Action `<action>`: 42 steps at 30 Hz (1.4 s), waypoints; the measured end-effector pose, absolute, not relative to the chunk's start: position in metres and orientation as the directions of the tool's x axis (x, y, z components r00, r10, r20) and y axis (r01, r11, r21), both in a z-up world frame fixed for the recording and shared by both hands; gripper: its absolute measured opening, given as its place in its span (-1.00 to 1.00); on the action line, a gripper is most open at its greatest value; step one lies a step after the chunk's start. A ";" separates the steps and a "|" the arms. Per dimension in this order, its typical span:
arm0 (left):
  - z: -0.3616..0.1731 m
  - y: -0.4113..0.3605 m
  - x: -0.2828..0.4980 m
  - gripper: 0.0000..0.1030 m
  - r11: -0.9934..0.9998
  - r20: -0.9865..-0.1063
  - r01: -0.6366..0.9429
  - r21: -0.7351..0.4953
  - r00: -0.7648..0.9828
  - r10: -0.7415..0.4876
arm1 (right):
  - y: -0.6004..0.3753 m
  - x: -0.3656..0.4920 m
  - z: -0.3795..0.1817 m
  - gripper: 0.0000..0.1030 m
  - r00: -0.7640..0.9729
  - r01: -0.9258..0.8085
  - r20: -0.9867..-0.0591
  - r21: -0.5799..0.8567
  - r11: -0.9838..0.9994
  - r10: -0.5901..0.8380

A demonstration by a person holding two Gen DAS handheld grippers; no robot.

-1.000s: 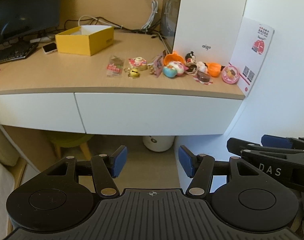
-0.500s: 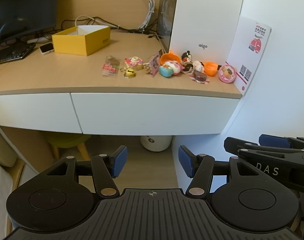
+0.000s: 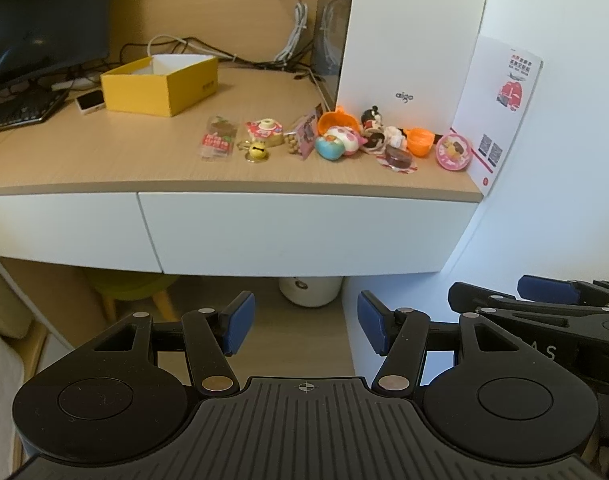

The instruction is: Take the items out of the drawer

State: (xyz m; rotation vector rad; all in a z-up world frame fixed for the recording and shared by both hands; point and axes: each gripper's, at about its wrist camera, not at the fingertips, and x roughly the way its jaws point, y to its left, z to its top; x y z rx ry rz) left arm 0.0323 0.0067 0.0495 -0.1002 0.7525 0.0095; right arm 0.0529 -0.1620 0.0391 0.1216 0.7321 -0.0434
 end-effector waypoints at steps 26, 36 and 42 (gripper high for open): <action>0.046 0.004 0.038 0.20 0.995 -0.687 -0.043 -0.090 0.726 -0.031 | -0.168 0.054 0.038 0.38 0.741 0.097 -0.672 0.103 0.990 -0.003; 0.045 0.001 0.040 0.20 0.995 -0.688 -0.044 -0.092 0.725 -0.032 | -0.169 0.054 0.037 0.38 0.740 0.099 -0.673 0.104 0.990 -0.003; 0.045 0.001 0.040 0.20 0.995 -0.689 -0.044 -0.094 0.724 -0.033 | -0.169 0.054 0.036 0.38 0.739 0.099 -0.674 0.105 0.990 -0.002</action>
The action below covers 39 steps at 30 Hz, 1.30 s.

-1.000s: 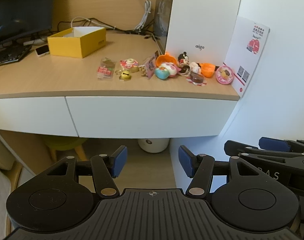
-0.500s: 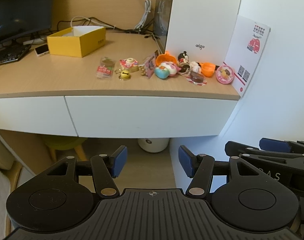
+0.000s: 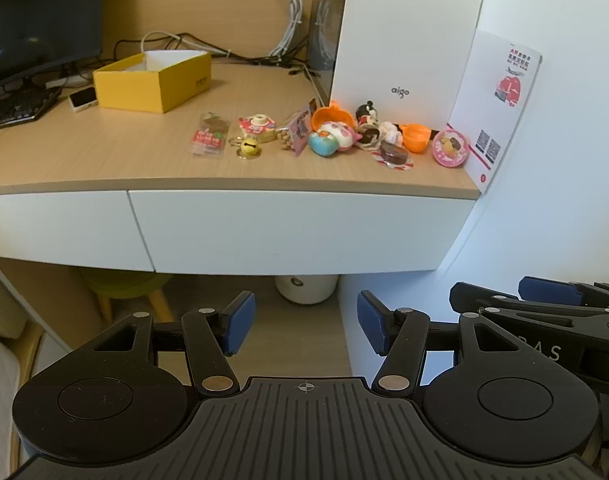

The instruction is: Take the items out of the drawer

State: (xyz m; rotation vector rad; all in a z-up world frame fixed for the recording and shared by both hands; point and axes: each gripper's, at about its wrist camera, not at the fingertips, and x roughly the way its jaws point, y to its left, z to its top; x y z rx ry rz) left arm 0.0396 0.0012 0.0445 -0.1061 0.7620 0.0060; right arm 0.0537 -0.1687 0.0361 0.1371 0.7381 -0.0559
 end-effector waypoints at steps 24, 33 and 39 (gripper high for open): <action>0.042 -0.001 0.040 0.19 0.994 -0.691 -0.050 -0.096 0.722 -0.030 | -0.169 0.055 0.035 0.38 0.739 0.106 -0.674 0.106 0.989 -0.007; 0.041 -0.001 0.041 0.19 0.994 -0.692 -0.049 -0.097 0.721 -0.032 | -0.169 0.054 0.034 0.38 0.738 0.107 -0.675 0.108 0.988 -0.006; 0.040 0.003 0.042 0.18 0.990 -0.694 -0.061 -0.125 0.719 -0.043 | -0.168 0.053 0.034 0.38 0.737 0.103 -0.676 0.105 0.989 -0.005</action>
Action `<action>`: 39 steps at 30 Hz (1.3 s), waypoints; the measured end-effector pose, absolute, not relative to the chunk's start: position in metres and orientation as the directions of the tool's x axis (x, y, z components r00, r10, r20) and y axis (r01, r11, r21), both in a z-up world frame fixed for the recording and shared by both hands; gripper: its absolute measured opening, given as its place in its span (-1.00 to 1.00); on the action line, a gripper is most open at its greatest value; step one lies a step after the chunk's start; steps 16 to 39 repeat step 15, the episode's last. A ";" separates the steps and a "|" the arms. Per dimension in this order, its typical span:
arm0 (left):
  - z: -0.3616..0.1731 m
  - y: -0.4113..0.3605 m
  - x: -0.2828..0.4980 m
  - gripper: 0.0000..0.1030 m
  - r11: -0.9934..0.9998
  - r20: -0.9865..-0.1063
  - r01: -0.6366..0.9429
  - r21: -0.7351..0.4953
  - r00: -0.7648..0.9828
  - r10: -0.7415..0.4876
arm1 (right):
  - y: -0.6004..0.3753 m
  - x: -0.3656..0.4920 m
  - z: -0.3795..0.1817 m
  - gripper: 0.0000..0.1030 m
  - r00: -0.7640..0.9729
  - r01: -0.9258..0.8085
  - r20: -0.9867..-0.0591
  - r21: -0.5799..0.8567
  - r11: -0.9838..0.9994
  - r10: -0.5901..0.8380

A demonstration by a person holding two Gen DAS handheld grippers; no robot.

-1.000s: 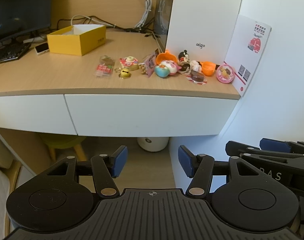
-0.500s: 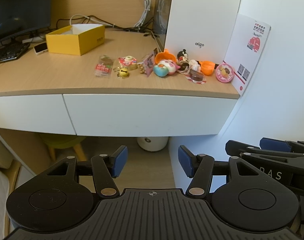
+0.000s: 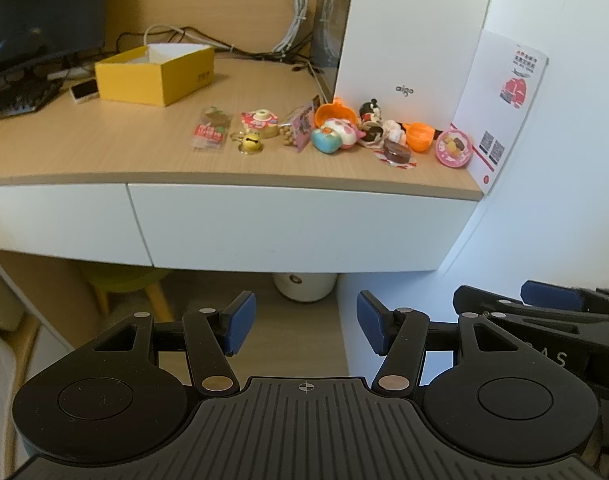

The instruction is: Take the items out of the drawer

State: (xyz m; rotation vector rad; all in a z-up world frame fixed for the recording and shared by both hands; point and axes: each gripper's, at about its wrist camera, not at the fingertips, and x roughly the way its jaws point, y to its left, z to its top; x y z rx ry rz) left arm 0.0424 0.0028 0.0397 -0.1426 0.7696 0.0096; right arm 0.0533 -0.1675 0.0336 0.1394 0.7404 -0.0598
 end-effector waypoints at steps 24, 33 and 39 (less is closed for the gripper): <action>0.037 0.020 0.067 -0.73 0.992 -0.644 -0.092 -0.082 0.765 0.018 | -0.192 0.056 0.036 0.37 0.754 0.168 -0.657 0.185 0.968 -0.005; 0.037 0.020 0.067 -0.73 0.992 -0.644 -0.092 -0.082 0.765 0.018 | -0.192 0.056 0.036 0.37 0.754 0.168 -0.657 0.185 0.968 -0.005; 0.037 0.020 0.067 -0.73 0.992 -0.644 -0.092 -0.082 0.765 0.018 | -0.192 0.056 0.036 0.37 0.754 0.168 -0.657 0.185 0.968 -0.005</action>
